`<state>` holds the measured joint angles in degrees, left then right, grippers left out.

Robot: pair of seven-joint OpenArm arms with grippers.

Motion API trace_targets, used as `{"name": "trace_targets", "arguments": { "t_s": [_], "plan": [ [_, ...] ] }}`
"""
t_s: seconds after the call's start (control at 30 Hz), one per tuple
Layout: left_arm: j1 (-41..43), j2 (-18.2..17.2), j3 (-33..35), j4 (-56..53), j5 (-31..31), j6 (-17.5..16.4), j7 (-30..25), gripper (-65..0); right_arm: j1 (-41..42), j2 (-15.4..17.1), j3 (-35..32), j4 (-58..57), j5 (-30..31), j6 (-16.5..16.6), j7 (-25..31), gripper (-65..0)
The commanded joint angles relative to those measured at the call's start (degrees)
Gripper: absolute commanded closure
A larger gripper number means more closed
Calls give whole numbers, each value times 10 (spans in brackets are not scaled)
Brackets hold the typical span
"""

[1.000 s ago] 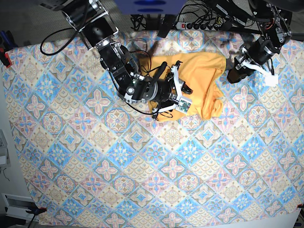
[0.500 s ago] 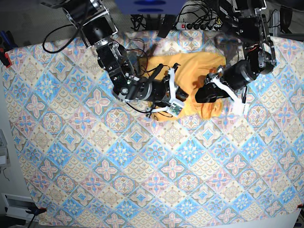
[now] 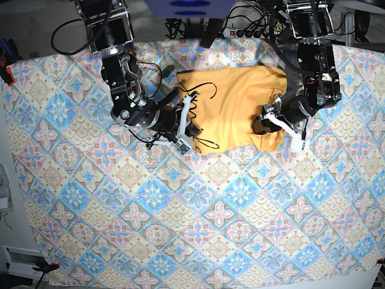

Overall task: Fold the T-shirt properly
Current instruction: 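Move the left gripper to the bundle's other end and grasp it, then flip the bundle over with the left gripper, exposing the printed 'Smile' side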

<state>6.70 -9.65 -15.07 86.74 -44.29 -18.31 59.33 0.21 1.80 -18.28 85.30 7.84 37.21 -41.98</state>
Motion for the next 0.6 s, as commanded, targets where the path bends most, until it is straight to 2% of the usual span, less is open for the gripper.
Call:
{"name": "trace_targets", "arguments": {
  "t_s": [0.0, 0.17, 0.33, 0.43, 0.57],
  "plan": [
    [-5, -10, -13, 11, -6, -3, -10, -204, 9, -5, -1, 10, 14, 4, 13, -1],
    [4, -13, -77, 8, 21, -3, -19, -204, 10, -5, -2, 8, 14, 4, 12, -2],
    [4, -9, -81, 10, 73, -3, -26, -204, 11, -7, -2, 8, 14, 4, 11, -2],
    [20, -4, -79, 29, 51, -5, -22, -204, 10, -7, -2, 10, 14, 4, 11, -2],
    [73, 8, -77, 121, -11, -6, -21, -204, 10, -7, -3, 12, 14, 5, 10, -2]
  ]
}}
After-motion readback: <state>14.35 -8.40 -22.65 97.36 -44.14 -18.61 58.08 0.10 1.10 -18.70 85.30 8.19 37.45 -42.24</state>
